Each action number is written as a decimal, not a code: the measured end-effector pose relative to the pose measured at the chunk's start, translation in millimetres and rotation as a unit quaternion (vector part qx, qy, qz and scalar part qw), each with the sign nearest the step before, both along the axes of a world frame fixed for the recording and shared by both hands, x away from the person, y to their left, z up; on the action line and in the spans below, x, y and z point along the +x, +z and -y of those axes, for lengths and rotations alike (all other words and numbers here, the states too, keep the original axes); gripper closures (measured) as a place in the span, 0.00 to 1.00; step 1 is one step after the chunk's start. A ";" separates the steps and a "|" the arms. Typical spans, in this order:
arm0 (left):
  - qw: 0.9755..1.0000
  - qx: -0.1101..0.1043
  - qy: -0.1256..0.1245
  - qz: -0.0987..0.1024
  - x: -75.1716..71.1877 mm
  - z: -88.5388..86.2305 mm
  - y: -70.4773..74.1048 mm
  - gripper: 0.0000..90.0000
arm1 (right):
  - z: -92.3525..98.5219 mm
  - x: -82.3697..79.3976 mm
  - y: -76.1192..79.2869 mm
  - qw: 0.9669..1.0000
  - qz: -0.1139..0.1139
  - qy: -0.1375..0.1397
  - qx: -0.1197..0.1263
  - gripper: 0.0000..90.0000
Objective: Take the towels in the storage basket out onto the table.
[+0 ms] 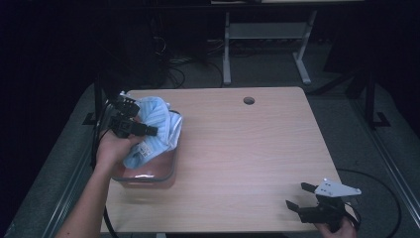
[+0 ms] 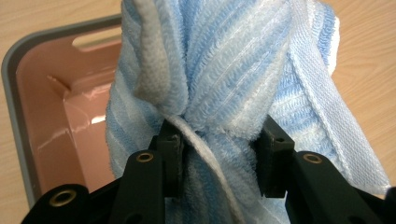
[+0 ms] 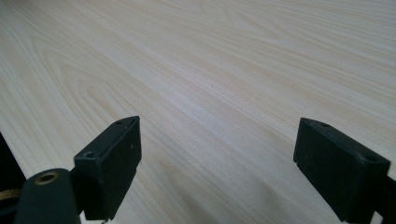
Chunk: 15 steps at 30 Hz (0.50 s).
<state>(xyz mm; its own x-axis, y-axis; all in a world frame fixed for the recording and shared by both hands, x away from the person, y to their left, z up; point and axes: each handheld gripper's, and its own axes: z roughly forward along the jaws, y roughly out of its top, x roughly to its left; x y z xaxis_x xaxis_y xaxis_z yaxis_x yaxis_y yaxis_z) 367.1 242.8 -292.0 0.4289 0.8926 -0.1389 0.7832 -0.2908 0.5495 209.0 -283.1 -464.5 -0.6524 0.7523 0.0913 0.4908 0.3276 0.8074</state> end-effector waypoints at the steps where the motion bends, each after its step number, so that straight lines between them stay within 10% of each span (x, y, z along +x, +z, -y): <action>1: 1.000 0.001 0.000 -0.001 0.2 0.9 0.5 0.67 | 0.1 0.1 -0.1 1.000 0.001 0.000 0.000 0.16; 15: 1.000 0.002 -0.018 0.007 3.9 18.6 15.3 0.67 | -1.7 1.9 -0.9 1.000 -0.001 0.002 0.000 0.16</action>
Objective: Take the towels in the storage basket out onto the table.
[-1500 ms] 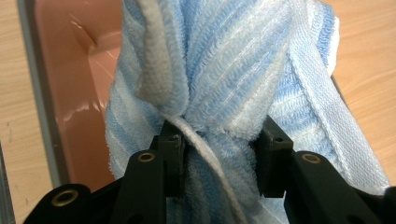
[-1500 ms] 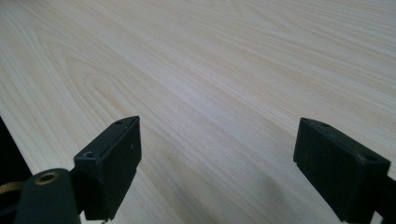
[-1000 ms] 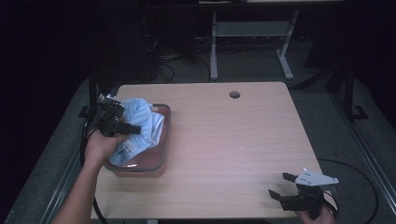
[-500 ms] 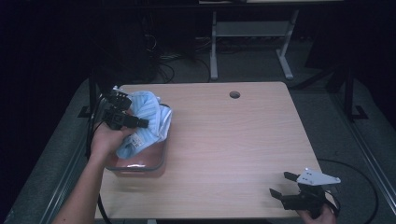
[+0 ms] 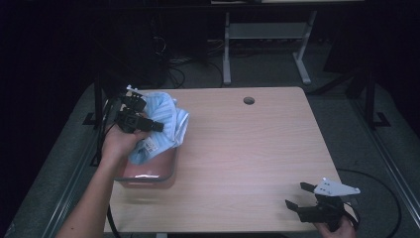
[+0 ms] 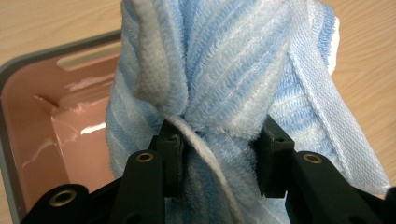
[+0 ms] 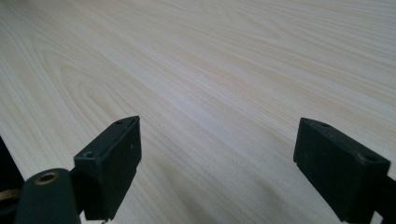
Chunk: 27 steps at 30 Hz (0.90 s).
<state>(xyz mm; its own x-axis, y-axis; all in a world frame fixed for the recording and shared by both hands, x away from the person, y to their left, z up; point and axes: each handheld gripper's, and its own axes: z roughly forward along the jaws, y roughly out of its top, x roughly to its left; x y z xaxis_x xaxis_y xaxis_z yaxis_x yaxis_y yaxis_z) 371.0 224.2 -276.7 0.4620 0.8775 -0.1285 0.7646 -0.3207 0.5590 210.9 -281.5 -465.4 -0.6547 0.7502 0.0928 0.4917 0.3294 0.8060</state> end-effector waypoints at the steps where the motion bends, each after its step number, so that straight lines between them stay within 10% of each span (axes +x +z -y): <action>1: 1.000 0.000 -0.003 0.000 0.2 2.1 1.3 0.67 | -0.3 0.0 -0.1 1.000 0.002 0.001 -0.001 0.16; 27: 0.999 0.007 -0.050 0.008 9.5 54.3 16.5 0.67 | -1.1 -0.2 0.2 1.000 -0.001 0.001 0.002 0.16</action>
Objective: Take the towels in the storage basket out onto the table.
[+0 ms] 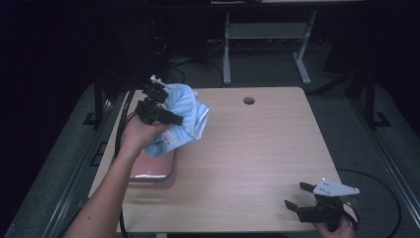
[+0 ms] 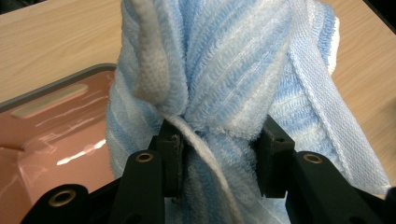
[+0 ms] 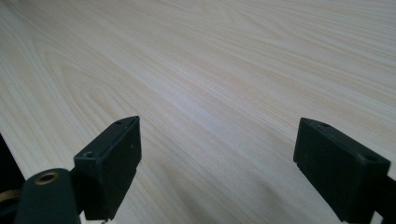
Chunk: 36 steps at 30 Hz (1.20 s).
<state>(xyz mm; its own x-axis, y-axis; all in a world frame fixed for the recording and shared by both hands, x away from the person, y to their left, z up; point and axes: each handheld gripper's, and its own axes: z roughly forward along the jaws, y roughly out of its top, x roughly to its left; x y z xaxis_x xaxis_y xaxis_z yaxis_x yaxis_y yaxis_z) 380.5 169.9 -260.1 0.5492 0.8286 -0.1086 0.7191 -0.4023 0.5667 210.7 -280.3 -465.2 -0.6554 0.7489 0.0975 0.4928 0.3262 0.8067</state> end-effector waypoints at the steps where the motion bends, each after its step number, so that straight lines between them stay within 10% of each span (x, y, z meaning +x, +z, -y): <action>1: 1.000 0.001 -0.002 0.000 0.4 1.9 0.1 0.67 | 0.1 0.0 0.0 1.000 0.001 0.000 0.000 0.16; 36: 0.998 -0.004 -0.059 -0.018 19.9 85.9 -22.1 0.66 | -0.5 1.8 1.9 1.000 0.004 0.004 0.005 0.16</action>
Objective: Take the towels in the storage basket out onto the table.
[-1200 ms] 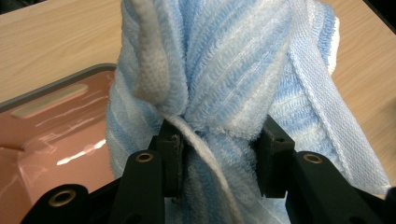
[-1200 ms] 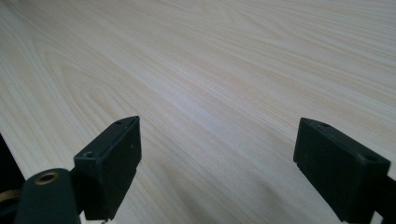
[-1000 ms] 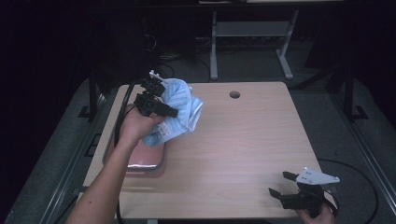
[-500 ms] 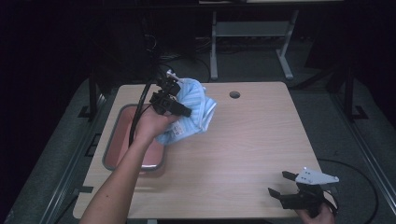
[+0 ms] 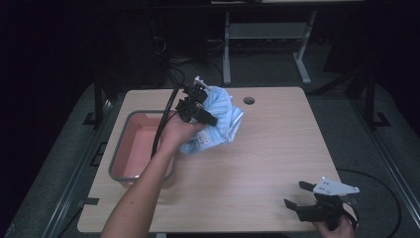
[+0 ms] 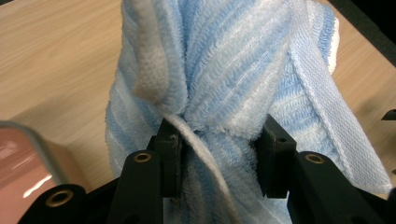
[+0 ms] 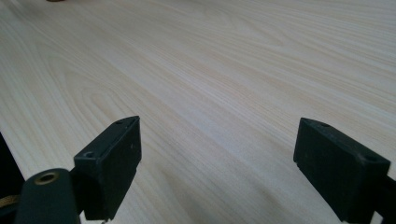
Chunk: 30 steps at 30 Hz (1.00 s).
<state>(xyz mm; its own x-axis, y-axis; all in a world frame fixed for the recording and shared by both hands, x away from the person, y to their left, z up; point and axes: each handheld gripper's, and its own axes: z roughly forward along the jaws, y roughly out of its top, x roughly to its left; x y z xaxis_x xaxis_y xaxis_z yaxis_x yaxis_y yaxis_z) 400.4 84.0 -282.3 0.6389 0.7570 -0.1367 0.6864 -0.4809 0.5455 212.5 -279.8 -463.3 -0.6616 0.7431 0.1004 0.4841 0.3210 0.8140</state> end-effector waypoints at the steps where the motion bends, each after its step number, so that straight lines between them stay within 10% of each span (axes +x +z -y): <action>1: 1.000 0.001 -0.002 0.000 0.3 2.3 -1.1 0.66 | 0.3 0.2 -0.2 1.000 0.001 0.001 0.000 0.16; 30: 0.999 0.003 -0.028 -0.024 14.5 53.6 -37.8 0.65 | 0.3 0.1 1.8 1.000 0.000 0.000 0.003 0.16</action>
<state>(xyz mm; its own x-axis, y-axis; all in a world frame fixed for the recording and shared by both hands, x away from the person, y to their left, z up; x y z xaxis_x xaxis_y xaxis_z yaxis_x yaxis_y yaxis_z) 414.9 30.5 -320.1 0.6724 0.7216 -0.1646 0.6845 -0.5217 0.5092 212.7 -280.1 -461.5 -0.6616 0.7426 0.1040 0.4838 0.3168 0.8159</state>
